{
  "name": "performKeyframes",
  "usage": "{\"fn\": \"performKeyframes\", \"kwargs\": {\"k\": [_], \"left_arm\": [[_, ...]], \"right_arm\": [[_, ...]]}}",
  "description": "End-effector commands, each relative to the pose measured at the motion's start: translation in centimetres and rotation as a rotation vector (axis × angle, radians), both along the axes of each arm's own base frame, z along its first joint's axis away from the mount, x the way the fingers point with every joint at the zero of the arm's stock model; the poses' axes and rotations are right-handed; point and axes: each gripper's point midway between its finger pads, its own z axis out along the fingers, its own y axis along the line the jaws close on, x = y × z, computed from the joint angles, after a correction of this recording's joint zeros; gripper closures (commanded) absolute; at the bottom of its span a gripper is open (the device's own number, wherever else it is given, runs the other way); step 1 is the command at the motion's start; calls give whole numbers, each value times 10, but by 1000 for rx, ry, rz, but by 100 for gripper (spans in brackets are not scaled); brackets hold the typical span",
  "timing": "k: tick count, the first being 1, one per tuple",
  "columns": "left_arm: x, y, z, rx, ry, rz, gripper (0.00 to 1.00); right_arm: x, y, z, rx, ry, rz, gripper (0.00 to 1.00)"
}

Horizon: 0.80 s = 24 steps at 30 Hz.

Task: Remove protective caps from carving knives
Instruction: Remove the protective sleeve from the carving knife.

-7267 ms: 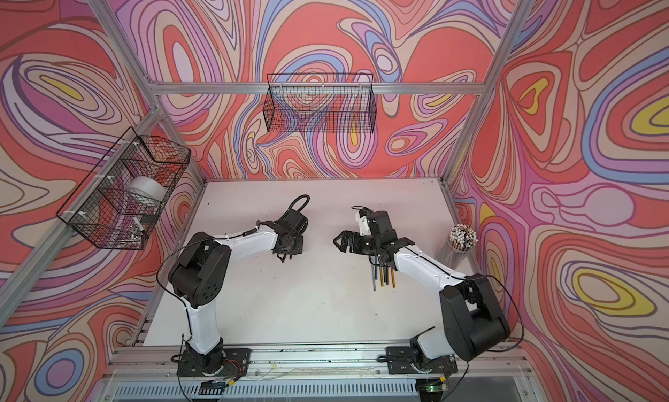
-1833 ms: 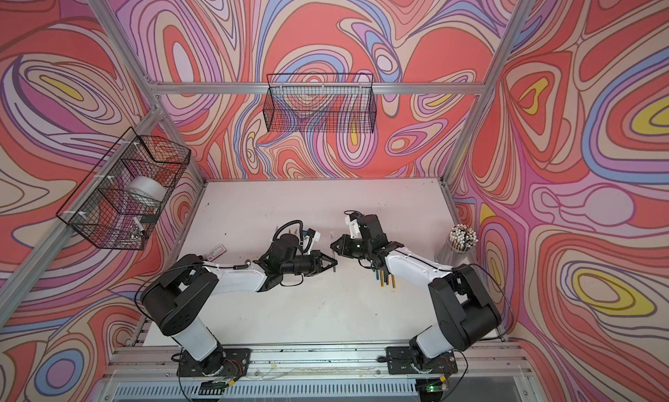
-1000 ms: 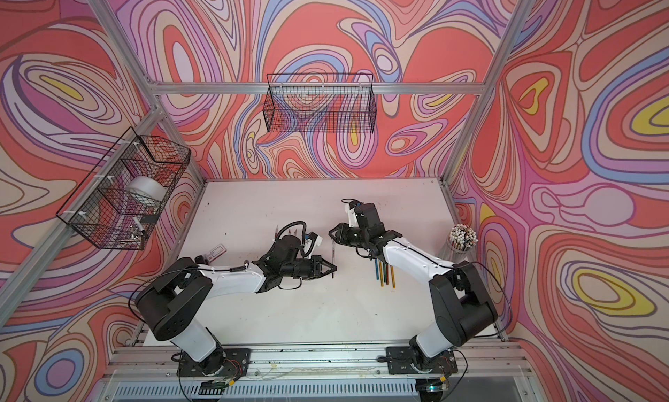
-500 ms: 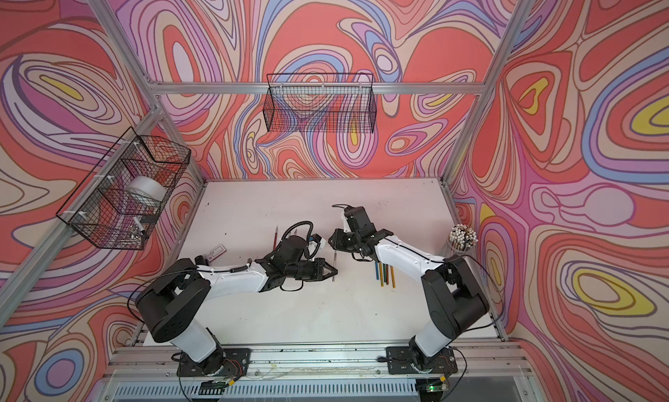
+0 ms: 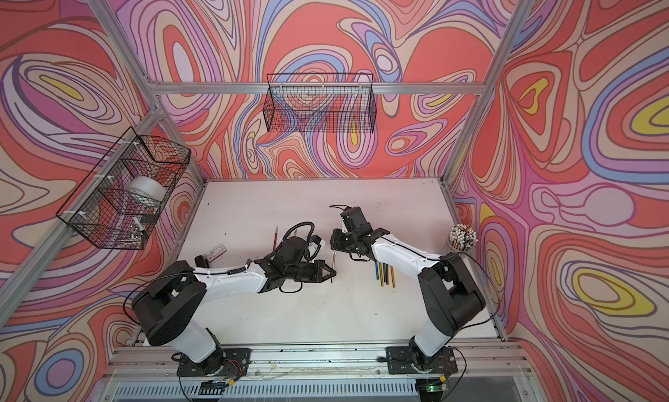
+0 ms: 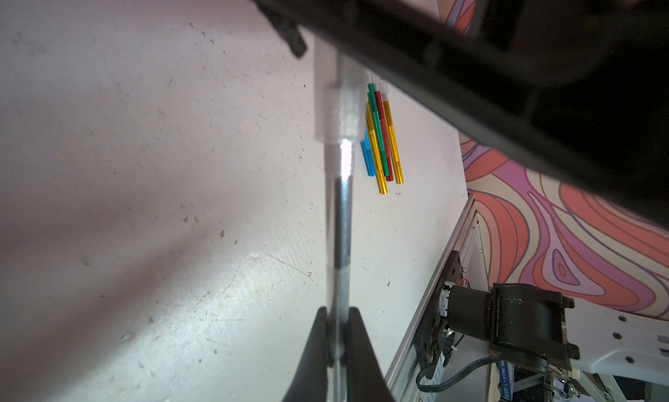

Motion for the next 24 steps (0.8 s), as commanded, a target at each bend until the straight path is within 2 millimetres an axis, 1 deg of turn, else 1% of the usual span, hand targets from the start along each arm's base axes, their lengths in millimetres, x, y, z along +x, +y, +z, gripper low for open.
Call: {"fn": "performKeyframes", "kwargs": {"k": [1,5,13,24], "left_arm": [[1,-6,8,12,-37,-13,98],[1,-5,6,43,-46,-15,98],[-4,-7,6,50,-58,-35,99],[-11,-6,9,64,-81,-58,99]], "right_arm": [[10,2,11,9,-29,-38,89],[14,-2,15,-4,-48,-71,93],[29,-8,31,-20,-99,-127,95],[61,-28,53,-2,-162,-178,95]]}}
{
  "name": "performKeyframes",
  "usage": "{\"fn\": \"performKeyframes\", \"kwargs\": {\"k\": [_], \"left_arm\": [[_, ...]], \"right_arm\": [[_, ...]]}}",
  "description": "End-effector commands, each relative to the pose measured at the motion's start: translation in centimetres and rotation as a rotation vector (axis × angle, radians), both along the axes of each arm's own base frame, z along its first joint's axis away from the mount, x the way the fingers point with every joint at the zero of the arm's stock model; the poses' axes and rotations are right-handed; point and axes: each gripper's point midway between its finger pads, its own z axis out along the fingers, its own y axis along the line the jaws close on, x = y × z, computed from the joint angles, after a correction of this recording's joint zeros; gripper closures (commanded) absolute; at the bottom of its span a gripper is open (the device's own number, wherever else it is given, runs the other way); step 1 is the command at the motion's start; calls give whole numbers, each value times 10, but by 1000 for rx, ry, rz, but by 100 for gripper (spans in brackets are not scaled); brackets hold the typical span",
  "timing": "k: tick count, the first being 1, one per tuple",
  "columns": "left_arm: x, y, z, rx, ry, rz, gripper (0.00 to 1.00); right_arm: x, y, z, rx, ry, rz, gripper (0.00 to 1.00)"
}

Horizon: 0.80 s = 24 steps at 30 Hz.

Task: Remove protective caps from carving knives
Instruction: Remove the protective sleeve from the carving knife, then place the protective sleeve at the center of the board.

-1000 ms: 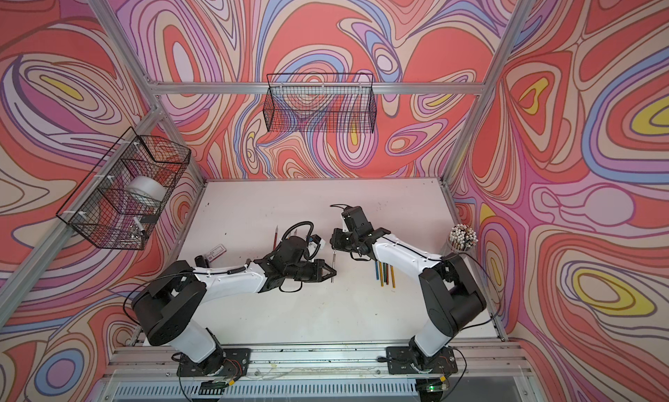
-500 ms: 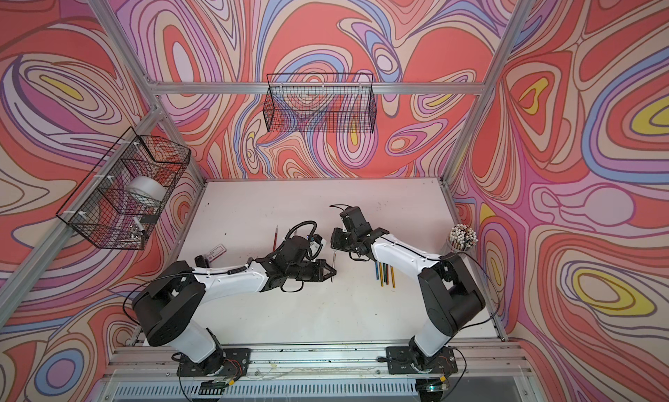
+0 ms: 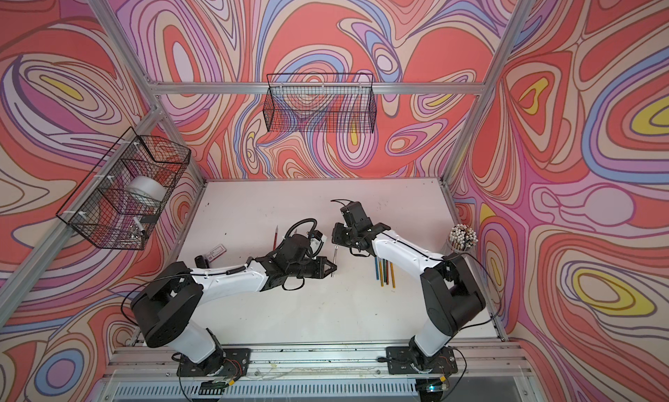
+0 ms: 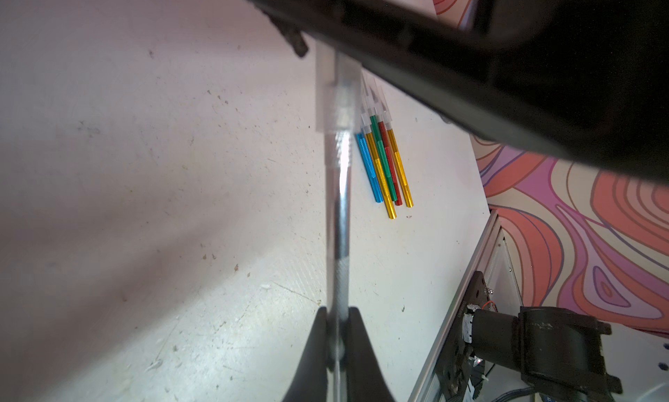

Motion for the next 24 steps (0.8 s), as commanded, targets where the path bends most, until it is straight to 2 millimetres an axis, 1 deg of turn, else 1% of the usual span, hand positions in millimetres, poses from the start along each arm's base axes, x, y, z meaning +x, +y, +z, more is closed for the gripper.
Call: {"fn": "performKeyframes", "kwargs": {"k": [1,7,10,13,16,22,24], "left_arm": [[-22,-3,-1,17,24,-72,99],[-23,-4,-2,11,32,-75,99],[-23,-3,-1,15,31,-68,99],[-22,-1,-2,23,30,-59,100],[-22,1,-1,26,27,-52,100],[-21,6,-3,47,17,-39,100],[-21,7,-3,51,14,-35,100]], "right_arm": [[40,-13,34,23,-137,-71,95],[52,-22,35,27,-161,-71,95],[57,-26,29,13,-142,-53,94],[55,-28,22,-21,-130,-13,92],[53,-33,12,-72,-112,13,91],[52,-43,-14,-168,-66,49,90],[54,-47,-15,-193,-70,50,90]]}}
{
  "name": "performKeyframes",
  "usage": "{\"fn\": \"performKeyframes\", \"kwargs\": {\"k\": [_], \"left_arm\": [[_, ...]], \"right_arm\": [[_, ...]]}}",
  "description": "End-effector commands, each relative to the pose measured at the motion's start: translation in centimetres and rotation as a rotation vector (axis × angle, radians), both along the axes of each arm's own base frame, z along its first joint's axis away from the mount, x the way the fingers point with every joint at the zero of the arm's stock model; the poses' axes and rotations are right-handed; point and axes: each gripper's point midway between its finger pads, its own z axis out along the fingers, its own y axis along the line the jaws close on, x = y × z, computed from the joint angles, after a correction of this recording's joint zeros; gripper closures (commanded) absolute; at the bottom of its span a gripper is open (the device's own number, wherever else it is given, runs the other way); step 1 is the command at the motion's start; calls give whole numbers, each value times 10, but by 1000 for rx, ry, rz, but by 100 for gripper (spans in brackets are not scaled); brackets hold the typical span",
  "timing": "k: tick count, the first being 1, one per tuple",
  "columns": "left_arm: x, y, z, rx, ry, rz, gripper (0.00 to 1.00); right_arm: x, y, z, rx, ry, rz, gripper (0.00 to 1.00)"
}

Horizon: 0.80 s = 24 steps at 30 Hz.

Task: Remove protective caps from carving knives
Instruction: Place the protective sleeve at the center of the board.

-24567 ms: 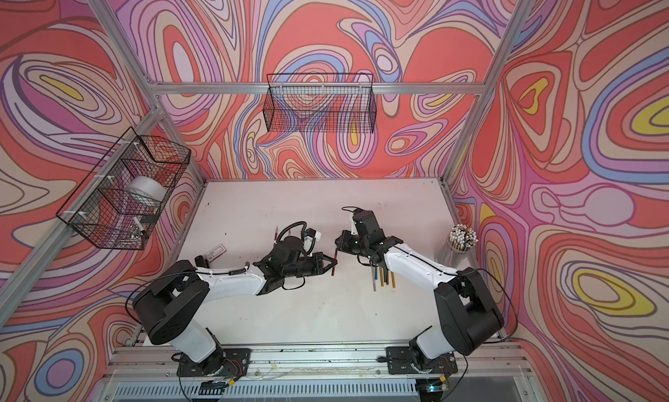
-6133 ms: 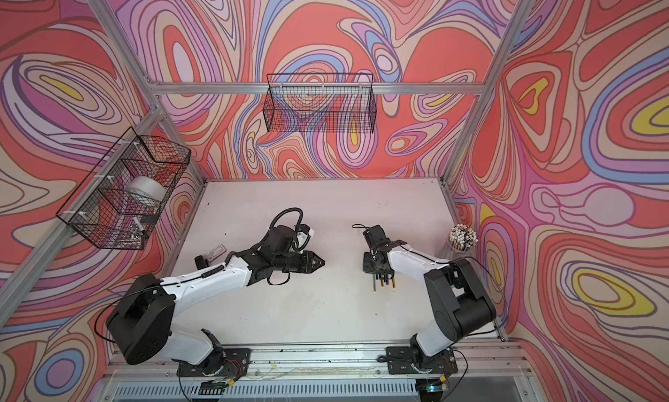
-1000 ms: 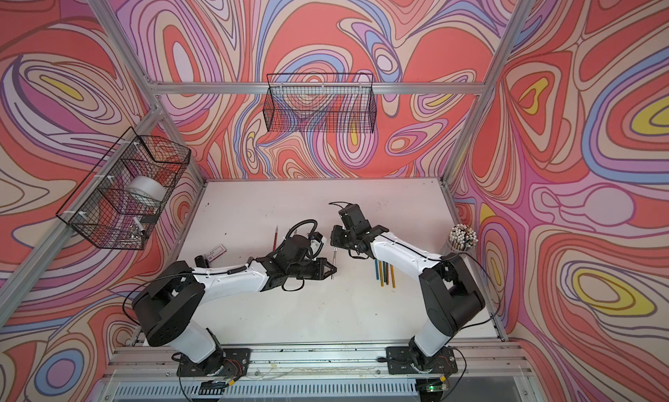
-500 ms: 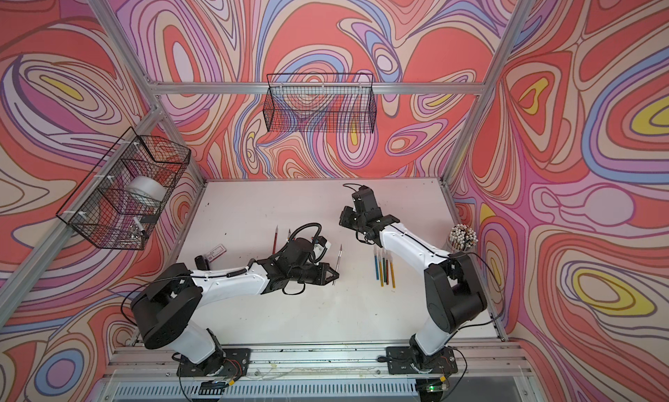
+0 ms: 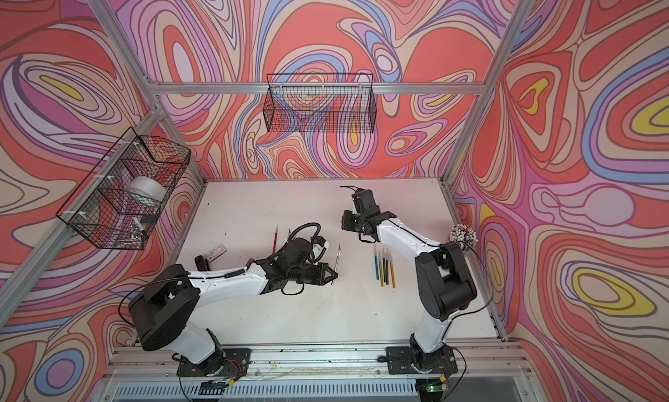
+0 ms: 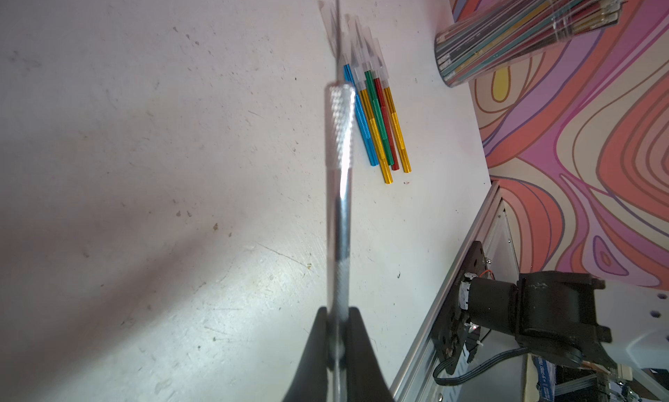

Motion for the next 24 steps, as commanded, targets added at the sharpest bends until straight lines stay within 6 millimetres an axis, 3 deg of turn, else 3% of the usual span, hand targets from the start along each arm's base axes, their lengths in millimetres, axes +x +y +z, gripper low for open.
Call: {"fn": "performKeyframes", "kwargs": {"k": [1,13,24], "left_arm": [[0,8,2,22,-23,12,100],[0,13,1,34,-24,28,100],[0,11,-1,29,-17,28,100]], "right_arm": [[4,-10,-20,-93,30,19,90],[25,-27,-62,-210,81,-22,88],[38,-31,-79,-241,97,-43,82]]}}
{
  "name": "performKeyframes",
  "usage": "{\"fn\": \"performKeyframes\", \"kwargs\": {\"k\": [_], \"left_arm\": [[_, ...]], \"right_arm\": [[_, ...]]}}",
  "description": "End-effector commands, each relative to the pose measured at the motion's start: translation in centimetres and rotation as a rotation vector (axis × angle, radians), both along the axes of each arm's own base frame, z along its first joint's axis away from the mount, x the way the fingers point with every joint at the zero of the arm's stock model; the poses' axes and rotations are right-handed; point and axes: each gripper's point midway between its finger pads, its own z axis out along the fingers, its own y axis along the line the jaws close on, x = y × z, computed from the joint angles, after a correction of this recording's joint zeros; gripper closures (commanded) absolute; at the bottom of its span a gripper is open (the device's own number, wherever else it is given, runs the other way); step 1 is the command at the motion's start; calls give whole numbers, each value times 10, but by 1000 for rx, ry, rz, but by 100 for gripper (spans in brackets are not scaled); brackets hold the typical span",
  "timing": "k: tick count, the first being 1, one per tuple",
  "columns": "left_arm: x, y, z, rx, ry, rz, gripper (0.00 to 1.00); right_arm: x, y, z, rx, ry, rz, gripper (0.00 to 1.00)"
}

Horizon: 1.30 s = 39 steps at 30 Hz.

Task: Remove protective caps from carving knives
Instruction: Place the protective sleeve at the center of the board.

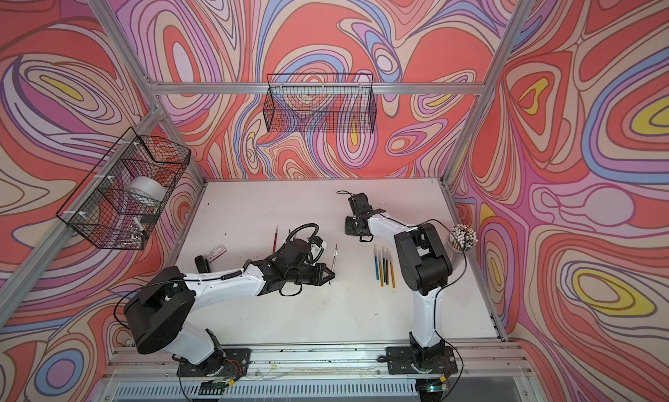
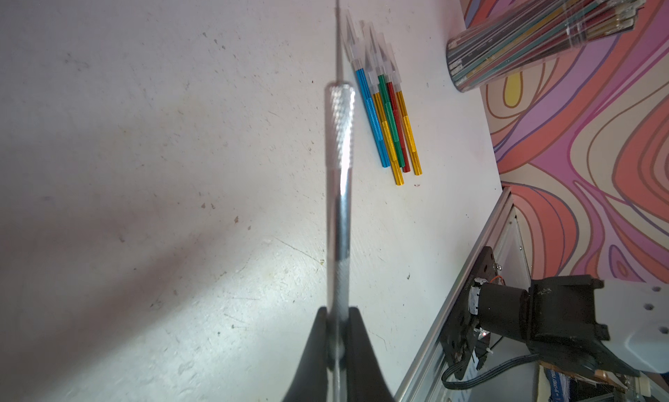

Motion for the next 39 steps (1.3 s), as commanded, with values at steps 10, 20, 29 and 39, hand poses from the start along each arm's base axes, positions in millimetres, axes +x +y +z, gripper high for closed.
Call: {"fn": "performKeyframes", "kwargs": {"k": [10,20,29,39], "left_arm": [[-1,3,-1,5,-4,-2,100],[-1,2,-1,5,-3,-4,100],[0,-1,0,0,2,-6,100],[9,-27,-10,-18,67,-49,100]], "right_arm": [[12,-5,-8,-41,-6,-16,79],[14,-5,-10,-46,0,-13,73],[11,1,4,-16,-16,29,66],[8,5,23,21,-34,33,68]]}}
